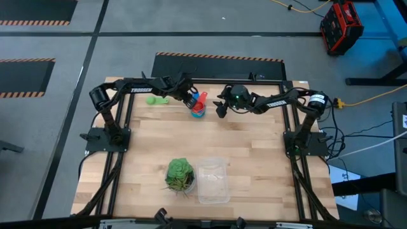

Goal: Nest measuring cups in basket
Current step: Stack the red measuring cup on top of the blue measuring cup

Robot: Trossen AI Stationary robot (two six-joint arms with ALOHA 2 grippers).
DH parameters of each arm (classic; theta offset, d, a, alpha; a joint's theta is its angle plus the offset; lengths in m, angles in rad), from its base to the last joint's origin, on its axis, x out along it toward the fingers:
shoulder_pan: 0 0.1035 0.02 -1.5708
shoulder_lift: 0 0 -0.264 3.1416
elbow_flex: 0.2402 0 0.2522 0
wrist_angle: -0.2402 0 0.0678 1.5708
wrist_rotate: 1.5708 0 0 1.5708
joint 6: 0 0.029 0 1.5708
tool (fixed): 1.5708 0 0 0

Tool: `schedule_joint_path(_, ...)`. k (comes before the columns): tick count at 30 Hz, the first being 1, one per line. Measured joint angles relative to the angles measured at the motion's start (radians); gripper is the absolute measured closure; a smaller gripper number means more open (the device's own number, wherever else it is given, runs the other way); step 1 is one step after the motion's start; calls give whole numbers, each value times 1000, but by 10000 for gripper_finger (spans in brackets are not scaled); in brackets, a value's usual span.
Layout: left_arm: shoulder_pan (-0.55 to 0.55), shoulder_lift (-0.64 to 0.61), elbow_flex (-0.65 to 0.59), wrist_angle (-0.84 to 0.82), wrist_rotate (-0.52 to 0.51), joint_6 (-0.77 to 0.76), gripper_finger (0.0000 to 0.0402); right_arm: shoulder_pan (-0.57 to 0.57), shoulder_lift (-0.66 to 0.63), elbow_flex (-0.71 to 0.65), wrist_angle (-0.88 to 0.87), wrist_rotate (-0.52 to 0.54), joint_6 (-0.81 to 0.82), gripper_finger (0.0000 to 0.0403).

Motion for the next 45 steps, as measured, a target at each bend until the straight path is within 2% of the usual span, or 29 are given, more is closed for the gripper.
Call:
schedule_joint_path(3, 9, -4, 0, -36, -47, 0, 293, 0, 0, 0, 10, 0, 0, 191)
schedule_joint_path(7, 20, 1, 0, -57, -56, -2, 293, 0, 0, 0, 26, 6, -1, 191)
schedule_joint_path(18, -13, 83, 0, 15, -8, -25, 293, 0, 21, 0, 96, 9, 23, 191)
schedule_joint_path(27, -40, 88, 0, 40, -3, -24, 293, -7, 142, 92, 111, 8, 24, 191)
schedule_joint_path(32, -47, 88, 0, 50, 23, -24, 293, -7, 195, 159, 104, -30, 23, 191)
schedule_joint_path(45, -47, 88, 0, 67, 26, -22, 293, -7, 209, 184, 89, -44, 19, 191)
